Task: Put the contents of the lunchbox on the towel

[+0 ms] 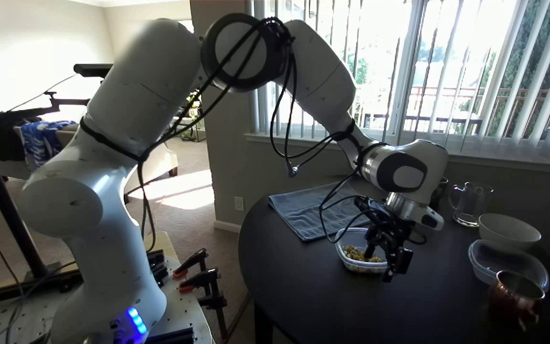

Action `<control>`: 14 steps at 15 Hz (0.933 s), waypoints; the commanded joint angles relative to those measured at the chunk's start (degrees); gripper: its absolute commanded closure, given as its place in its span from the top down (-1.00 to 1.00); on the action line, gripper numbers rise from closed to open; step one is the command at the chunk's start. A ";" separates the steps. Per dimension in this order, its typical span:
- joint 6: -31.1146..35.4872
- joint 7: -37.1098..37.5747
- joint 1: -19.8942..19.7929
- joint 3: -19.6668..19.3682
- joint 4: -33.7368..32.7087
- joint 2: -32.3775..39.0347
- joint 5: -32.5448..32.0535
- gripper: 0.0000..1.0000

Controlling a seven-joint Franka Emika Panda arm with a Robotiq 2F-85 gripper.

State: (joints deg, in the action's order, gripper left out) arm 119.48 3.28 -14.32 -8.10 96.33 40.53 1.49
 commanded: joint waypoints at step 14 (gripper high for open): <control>11.97 9.97 3.41 -0.26 -0.12 4.63 4.61 0.33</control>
State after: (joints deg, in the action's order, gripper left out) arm 129.63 11.79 -10.87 -8.44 96.77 44.57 4.01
